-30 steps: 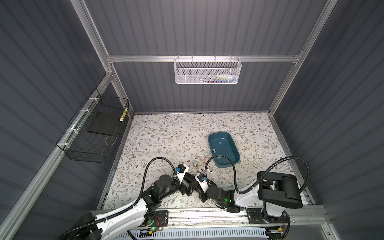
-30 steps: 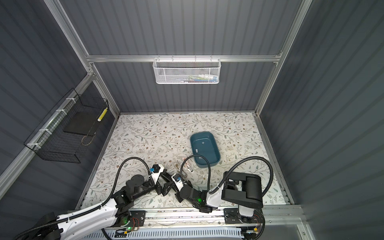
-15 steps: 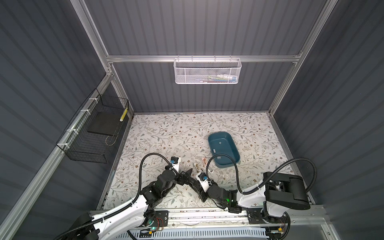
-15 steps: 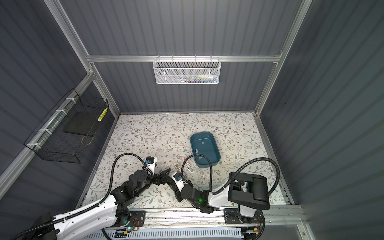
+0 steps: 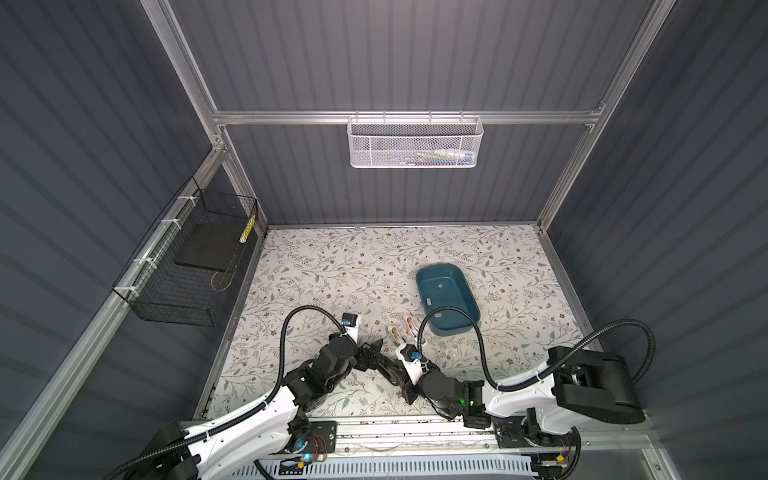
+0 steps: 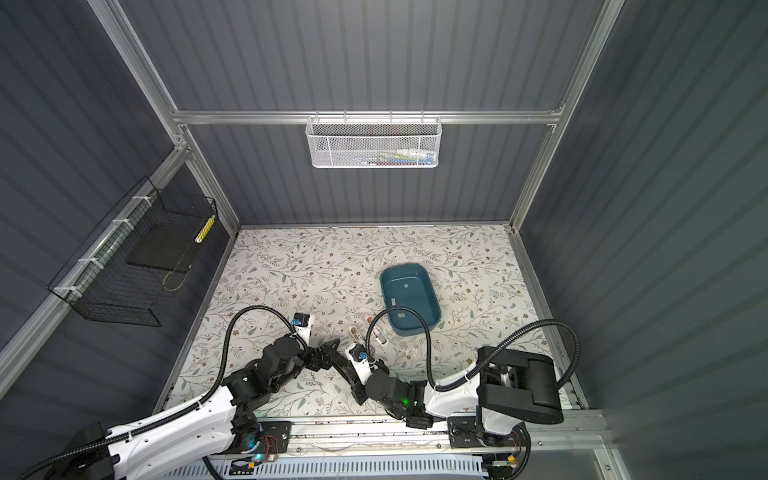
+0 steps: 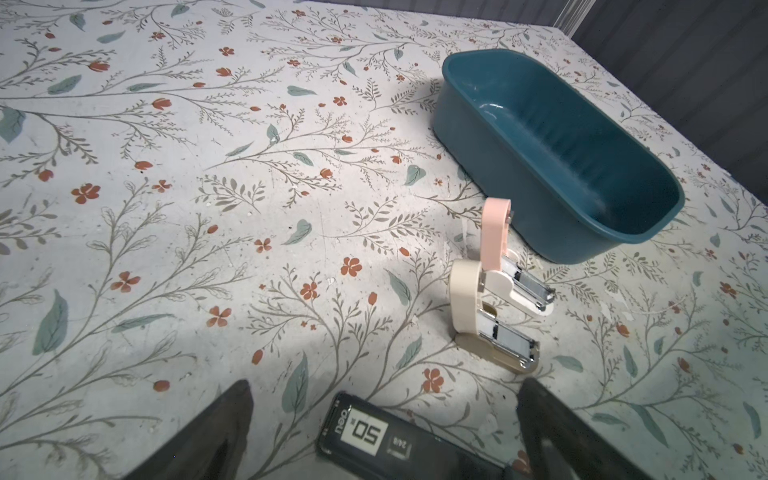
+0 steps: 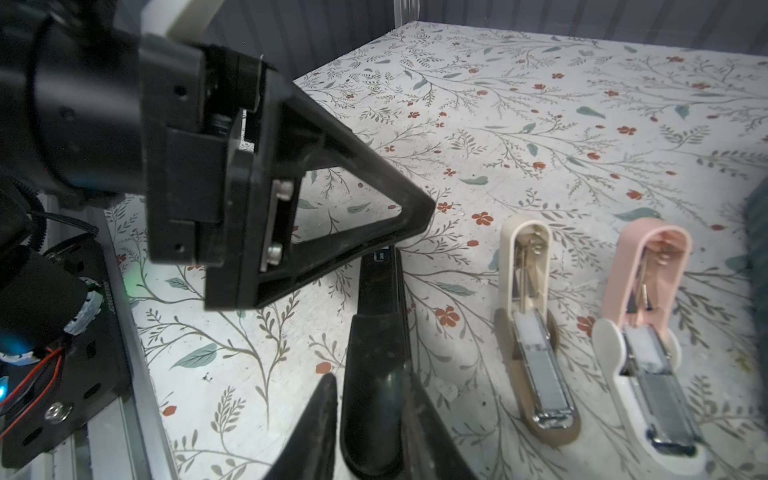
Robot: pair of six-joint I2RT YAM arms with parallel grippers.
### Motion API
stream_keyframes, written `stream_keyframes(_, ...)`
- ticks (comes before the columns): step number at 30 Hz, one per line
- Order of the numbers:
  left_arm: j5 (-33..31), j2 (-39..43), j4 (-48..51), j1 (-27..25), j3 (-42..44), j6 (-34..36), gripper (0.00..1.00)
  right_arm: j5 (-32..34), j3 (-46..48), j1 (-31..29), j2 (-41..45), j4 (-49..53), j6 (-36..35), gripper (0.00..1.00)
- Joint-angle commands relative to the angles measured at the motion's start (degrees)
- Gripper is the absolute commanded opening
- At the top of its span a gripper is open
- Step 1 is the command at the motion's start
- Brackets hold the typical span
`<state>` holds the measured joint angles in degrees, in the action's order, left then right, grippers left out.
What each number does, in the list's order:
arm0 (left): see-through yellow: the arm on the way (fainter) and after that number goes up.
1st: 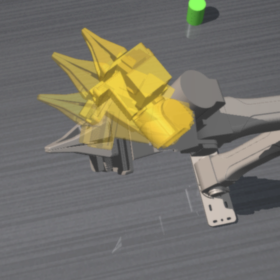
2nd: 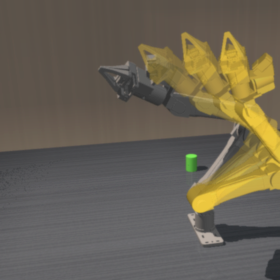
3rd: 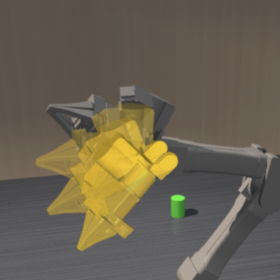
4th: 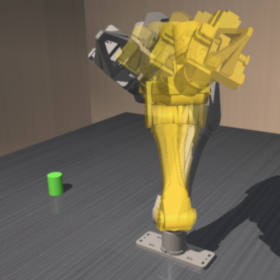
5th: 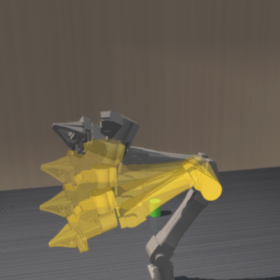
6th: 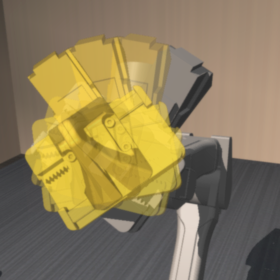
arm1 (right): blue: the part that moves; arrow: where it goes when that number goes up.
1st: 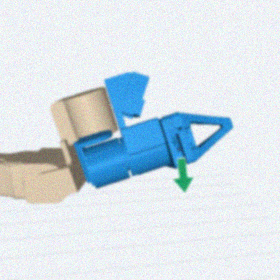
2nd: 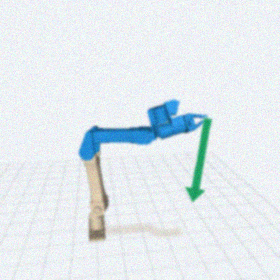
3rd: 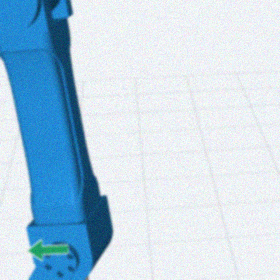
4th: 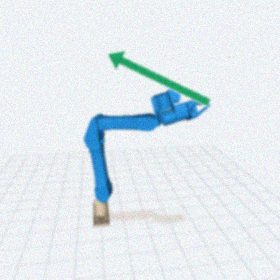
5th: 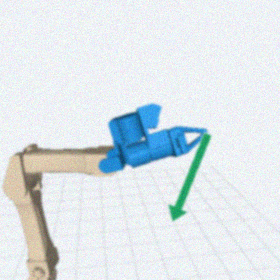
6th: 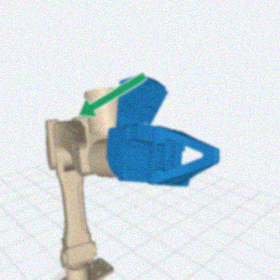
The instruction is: Load the staples into the stapler
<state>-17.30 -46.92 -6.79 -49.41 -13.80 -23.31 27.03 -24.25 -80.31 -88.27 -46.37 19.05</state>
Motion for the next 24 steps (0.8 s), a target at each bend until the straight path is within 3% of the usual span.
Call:
stream_keyframes(1,2.63,-1.43,0.6,0.27,-0.85,-1.38,0.99,1.51,-2.08,-0.28,-1.64,2.06,-0.15,0.23)
stream_keyframes(12,6.09,-5.32,-3.19,0.19,1.45,-2.53,0.99,1.59,-2.41,-0.19,-6.29,1.28,2.45,0.17)
stream_keyframes(24,4.28,-7.12,-9.57,0.21,5.13,-3.74,0.99,0.49,-1.03,-0.49,-10.28,0.12,6.11,0.14)
